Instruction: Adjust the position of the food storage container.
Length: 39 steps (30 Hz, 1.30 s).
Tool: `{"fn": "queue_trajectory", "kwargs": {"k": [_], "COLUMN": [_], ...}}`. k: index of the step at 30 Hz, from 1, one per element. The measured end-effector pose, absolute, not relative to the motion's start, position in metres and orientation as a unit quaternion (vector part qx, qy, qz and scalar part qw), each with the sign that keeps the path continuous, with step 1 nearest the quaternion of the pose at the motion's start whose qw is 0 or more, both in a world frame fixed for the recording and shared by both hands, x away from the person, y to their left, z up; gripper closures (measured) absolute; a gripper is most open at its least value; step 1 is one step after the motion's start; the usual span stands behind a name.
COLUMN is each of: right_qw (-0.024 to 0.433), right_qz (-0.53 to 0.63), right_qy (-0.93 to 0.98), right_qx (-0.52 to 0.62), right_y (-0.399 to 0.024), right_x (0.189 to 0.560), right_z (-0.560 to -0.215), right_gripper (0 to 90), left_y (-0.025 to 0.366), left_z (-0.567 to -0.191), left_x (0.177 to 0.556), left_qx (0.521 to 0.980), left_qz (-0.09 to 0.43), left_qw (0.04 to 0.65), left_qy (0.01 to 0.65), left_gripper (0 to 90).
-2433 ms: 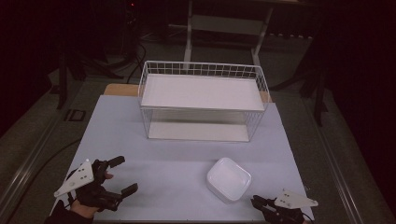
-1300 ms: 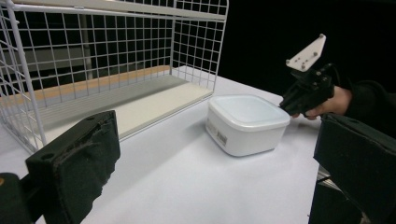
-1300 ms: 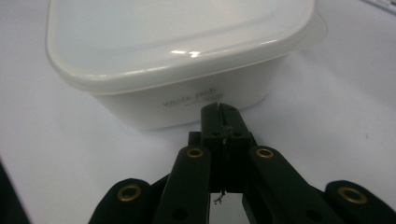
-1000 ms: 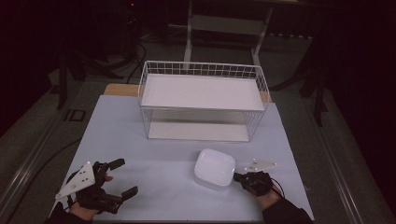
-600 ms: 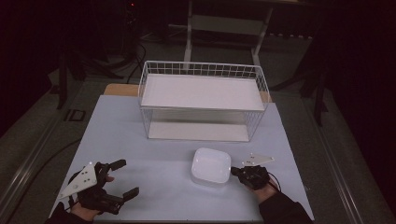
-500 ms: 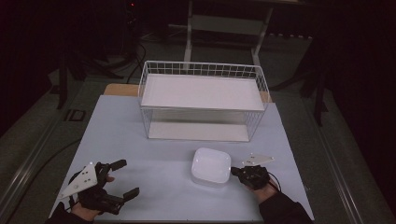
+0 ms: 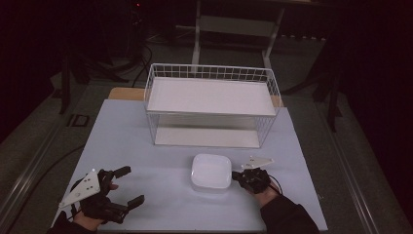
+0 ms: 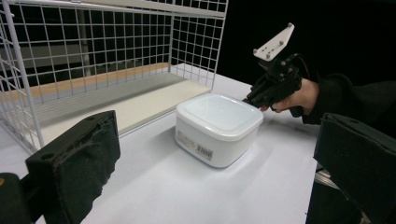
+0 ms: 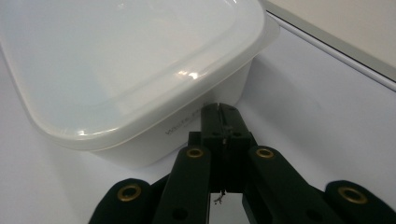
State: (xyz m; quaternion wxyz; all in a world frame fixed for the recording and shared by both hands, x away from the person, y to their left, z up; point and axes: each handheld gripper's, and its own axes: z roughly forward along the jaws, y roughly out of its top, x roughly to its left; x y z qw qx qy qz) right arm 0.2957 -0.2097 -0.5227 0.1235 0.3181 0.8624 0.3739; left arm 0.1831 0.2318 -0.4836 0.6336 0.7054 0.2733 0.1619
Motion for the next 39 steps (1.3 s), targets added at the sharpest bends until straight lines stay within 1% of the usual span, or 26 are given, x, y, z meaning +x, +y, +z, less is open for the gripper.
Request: {"fn": "queue_trajectory", "kwargs": {"k": [16, 25, 30, 35, 39], "right_qw": [0.109, 0.104, 0.109, 0.122, 0.126], "right_qz": [0.378, 0.384, 0.386, 0.388, 0.402], "right_qy": [0.871, 0.871, 0.872, 0.868, 0.86], "right_qx": [0.294, 0.288, 0.282, 0.284, 0.287], "right_y": [-0.181, -0.172, -0.172, -0.179, -0.186], "right_x": [0.303, 0.307, 0.306, 0.302, 0.294], "right_z": [-0.523, -0.526, -0.526, -0.518, -0.51], "right_gripper": [90.0, 89.9, 89.8, 88.9, 84.8], "left_y": [0.232, 0.232, 0.232, 0.231, 0.23], "left_z": [-0.483, -0.484, -0.485, -0.485, -0.485], "left_x": [0.183, 0.184, 0.184, 0.184, 0.184], "left_qx": [0.705, 0.707, 0.707, 0.707, 0.709], "left_qz": [0.16, 0.158, 0.159, 0.158, 0.155], "left_qw": [0.634, 0.633, 0.632, 0.632, 0.63], "left_qy": [0.274, 0.274, 0.274, 0.275, 0.276], "left_gripper": [0.1, 0.1, 0.1, 0.1, 0.1]}}
